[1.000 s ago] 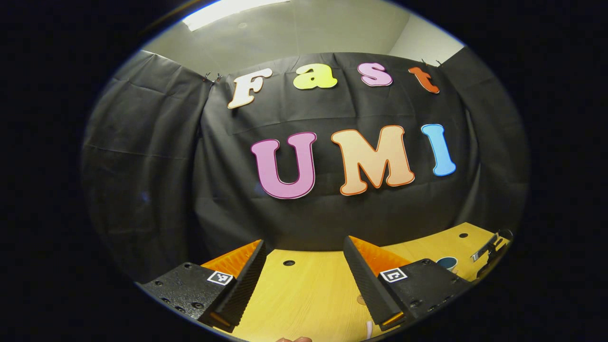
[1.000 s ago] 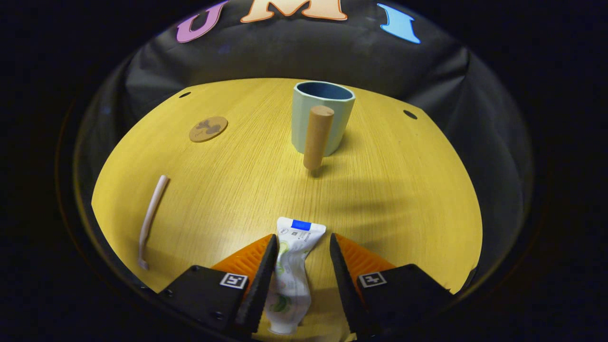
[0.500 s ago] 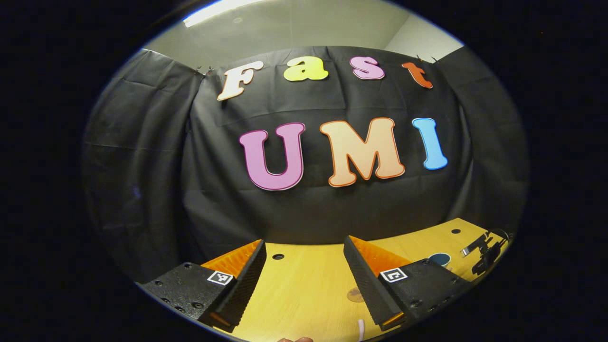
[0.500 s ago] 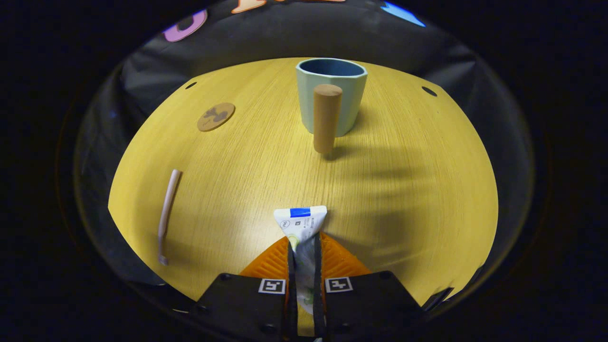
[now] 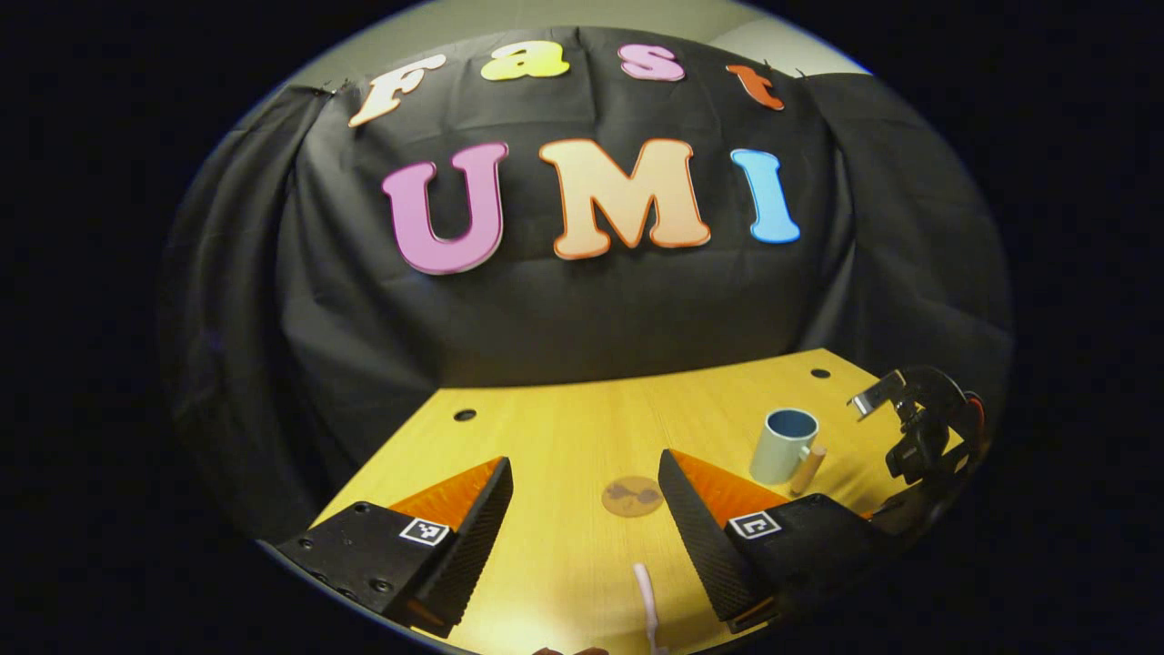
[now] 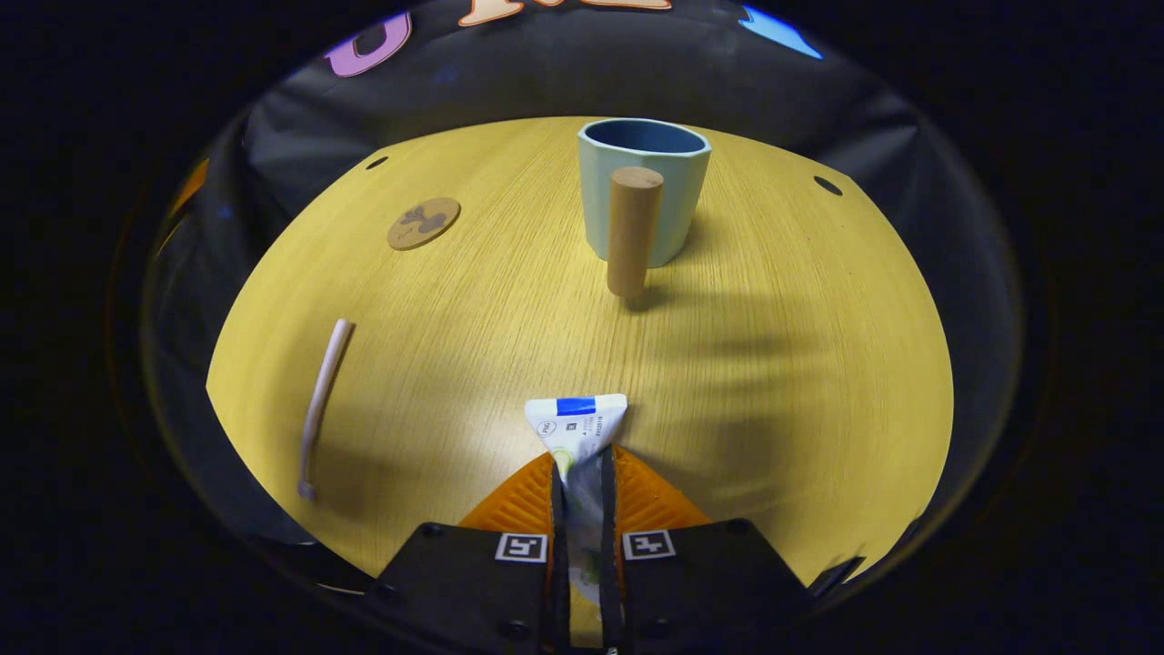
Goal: Put the toothbrush and toothpaste on the desktop into the cup, then pick up the cup and place it on the coaster on the desktop.
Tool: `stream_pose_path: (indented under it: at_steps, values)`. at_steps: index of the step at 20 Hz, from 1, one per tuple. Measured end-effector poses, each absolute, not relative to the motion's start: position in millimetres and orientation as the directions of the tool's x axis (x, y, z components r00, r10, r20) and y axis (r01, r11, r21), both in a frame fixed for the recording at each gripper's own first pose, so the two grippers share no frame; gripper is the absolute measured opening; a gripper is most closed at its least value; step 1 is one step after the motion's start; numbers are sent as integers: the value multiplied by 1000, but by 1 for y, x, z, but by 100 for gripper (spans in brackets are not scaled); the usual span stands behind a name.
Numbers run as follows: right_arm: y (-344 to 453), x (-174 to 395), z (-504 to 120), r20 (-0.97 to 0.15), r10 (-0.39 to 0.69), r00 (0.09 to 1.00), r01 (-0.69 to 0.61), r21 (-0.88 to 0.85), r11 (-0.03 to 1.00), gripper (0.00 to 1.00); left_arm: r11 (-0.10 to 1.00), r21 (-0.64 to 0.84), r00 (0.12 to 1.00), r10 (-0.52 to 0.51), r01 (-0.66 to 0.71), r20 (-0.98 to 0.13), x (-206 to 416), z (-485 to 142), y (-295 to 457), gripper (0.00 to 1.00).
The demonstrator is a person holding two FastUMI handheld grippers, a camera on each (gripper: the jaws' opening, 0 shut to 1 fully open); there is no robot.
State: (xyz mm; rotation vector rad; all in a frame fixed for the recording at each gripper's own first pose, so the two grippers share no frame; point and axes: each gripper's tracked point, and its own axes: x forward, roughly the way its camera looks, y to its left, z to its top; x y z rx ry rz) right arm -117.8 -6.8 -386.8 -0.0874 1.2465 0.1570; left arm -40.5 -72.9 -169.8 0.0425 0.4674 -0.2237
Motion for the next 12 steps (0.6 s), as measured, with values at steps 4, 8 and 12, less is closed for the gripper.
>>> stream_pose_path:
  at_steps: [4,8,12]
  values:
    - [-7,-117,-386,-947,92,306,-154,46,987,16,973,-56,784,-215,225,-582,-55,-219,-80,96]
    - [-7,-117,-385,-944,106,311,-158,58,986,16,971,-49,680,-199,233,-706,-74,-262,-86,96]
    - [-7,-117,-386,-943,118,311,-171,66,983,18,969,-49,578,-183,240,-795,-93,-297,-89,96]
